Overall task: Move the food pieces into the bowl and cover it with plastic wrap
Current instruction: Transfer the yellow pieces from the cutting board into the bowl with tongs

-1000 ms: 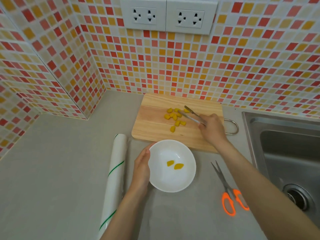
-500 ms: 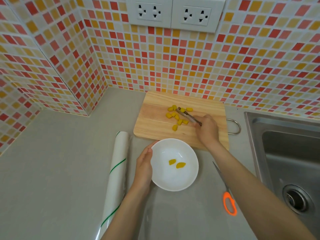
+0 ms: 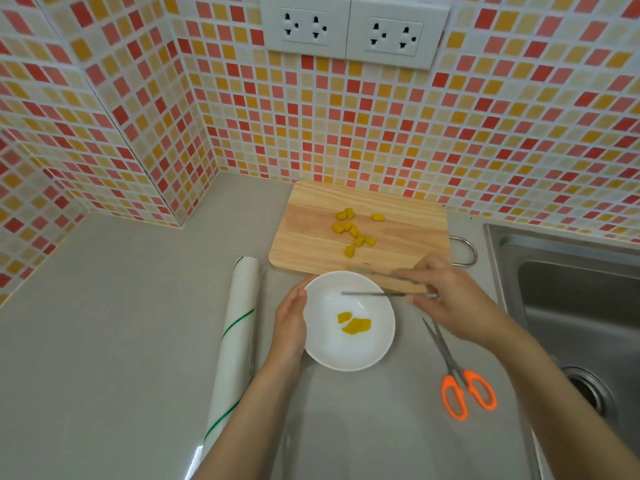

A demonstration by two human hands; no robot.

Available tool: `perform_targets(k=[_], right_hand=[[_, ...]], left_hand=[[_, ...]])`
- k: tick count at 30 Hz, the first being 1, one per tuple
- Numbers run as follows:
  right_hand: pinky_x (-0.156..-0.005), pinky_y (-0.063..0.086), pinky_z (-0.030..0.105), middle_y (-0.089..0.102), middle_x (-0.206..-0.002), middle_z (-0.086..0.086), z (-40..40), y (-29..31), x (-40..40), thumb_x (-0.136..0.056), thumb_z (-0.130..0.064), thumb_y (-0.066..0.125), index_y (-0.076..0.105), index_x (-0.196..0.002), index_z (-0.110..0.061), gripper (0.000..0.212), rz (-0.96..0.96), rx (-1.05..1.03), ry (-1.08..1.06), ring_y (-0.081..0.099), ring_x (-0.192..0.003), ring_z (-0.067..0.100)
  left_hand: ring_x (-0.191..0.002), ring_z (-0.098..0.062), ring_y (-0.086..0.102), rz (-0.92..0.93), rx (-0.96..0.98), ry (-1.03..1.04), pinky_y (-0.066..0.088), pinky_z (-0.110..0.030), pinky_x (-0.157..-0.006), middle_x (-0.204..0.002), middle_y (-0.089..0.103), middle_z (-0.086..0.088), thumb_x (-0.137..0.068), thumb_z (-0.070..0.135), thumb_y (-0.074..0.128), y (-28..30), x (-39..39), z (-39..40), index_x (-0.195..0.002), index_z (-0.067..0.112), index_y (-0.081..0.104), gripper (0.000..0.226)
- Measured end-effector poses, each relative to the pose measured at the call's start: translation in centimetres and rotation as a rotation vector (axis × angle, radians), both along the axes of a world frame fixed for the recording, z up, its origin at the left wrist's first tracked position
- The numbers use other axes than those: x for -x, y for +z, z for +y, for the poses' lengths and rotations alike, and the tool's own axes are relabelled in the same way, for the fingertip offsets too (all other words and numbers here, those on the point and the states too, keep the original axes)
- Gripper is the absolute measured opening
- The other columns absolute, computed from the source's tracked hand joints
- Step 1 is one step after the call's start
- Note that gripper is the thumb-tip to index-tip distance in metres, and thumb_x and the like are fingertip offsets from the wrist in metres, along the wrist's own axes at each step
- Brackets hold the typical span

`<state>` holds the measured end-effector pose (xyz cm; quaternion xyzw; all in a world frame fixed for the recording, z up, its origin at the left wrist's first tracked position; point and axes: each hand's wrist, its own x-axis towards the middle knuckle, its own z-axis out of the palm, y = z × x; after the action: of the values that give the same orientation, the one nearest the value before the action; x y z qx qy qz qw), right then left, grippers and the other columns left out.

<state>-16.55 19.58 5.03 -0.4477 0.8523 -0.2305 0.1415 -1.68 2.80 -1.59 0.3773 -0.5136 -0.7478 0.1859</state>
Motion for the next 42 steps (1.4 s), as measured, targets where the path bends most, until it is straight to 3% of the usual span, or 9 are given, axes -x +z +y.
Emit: perform_targets(k=[3,6,9,22,28,32,35,39,42], right_hand=[[-0.071,0.036,0.008,0.045,-0.084,-0.01,-0.9,-0.8,3.0,-0.084,-0.014,0.065,0.058,-0.125,-0.023,0.042,0.068,0.107,-0.144,0.045,-0.074,-0.003],[-0.089,0.041,0.029,0.05,-0.101,0.009,-2.2,-3.4,5.6,-0.086,-0.011,0.062,0.056,-0.128,-0.014,0.042,0.033,0.049,-0.314,0.053,-0.091,0.021],[-0.086,0.036,0.027,0.045,-0.096,0.009,-3.2,-5.8,7.2,-0.087,-0.011,0.06,0.054,-0.129,-0.013,0.043,-0.009,-0.031,-0.296,0.053,-0.099,0.032],[-0.073,0.03,0.015,0.061,-0.101,0.02,-3.4,-5.8,6.0,-0.088,-0.006,0.059,0.063,-0.119,-0.006,0.031,-0.048,0.128,-0.278,0.057,-0.095,0.03],[-0.075,0.037,0.003,0.052,-0.085,0.0,-0.9,-1.8,1.2,-0.084,-0.004,0.063,0.065,-0.116,-0.012,0.033,-0.153,0.206,-0.078,0.051,-0.08,0.005],[-0.071,0.037,0.004,0.048,-0.082,-0.005,0.2,-0.5,-0.3,-0.081,-0.007,0.068,0.058,-0.116,-0.034,0.046,-0.224,0.055,0.04,0.047,-0.075,0.004],[-0.071,0.036,0.004,0.045,-0.079,-0.007,-0.1,-0.7,0.7,-0.081,-0.007,0.068,0.062,-0.12,-0.024,0.042,-0.22,0.06,-0.042,0.047,-0.074,0.007],[-0.07,0.038,0.03,0.056,-0.077,0.007,-2.2,-2.2,3.6,-0.084,-0.008,0.064,0.066,-0.117,-0.014,0.033,-0.06,0.081,-0.255,0.054,-0.075,0.024],[-0.065,0.038,0.031,0.068,-0.087,0.022,-4.9,-4.1,5.3,-0.085,-0.008,0.06,0.068,-0.109,-0.005,0.026,-0.03,0.065,-0.359,0.06,-0.083,0.032]], left_hand=[[-0.094,-0.018,0.063,-0.004,0.017,0.002,0.05,-0.029,-0.082,-0.107,0.066,-0.007,-0.098,0.014,0.035,-0.1,0.0,0.0,-0.114,0.009,0.062,0.032],[-0.093,-0.015,0.064,-0.006,0.028,-0.008,0.051,-0.027,-0.079,-0.105,0.067,-0.003,-0.098,0.015,0.036,-0.3,0.0,0.0,-0.113,0.012,0.063,0.031],[-0.091,-0.01,0.065,0.002,0.044,-0.02,0.053,-0.022,-0.075,-0.101,0.068,0.003,-0.099,0.016,0.035,-0.6,-0.1,-0.1,-0.105,0.02,0.064,0.03],[-0.082,0.003,0.067,-0.01,0.081,-0.034,0.052,-0.012,-0.067,-0.1,0.069,0.008,-0.099,0.018,0.035,-1.2,-0.1,-0.2,-0.101,0.025,0.064,0.03],[-0.083,0.0,0.066,0.003,0.069,-0.029,0.052,-0.01,-0.064,-0.099,0.069,0.007,-0.099,0.018,0.036,-1.3,-0.1,-0.2,-0.101,0.024,0.064,0.029],[-0.079,0.001,0.066,0.006,0.058,-0.03,0.051,-0.009,-0.061,-0.096,0.068,0.007,-0.099,0.018,0.036,-1.2,-0.1,-0.2,-0.1,0.025,0.064,0.029],[-0.084,-0.002,0.065,-0.004,0.065,-0.034,0.051,-0.012,-0.062,-0.098,0.068,0.006,-0.099,0.019,0.036,-1.2,-0.1,-0.2,-0.102,0.024,0.064,0.029],[-0.091,-0.009,0.062,0.007,0.065,-0.025,0.051,-0.012,-0.067,-0.105,0.066,-0.001,-0.099,0.017,0.035,-1.4,0.0,-0.2,-0.111,0.016,0.062,0.03],[-0.093,-0.013,0.063,0.008,0.056,-0.02,0.052,-0.019,-0.071,-0.104,0.067,-0.002,-0.099,0.018,0.035,-1.4,0.0,-0.2,-0.106,0.02,0.064,0.029]])
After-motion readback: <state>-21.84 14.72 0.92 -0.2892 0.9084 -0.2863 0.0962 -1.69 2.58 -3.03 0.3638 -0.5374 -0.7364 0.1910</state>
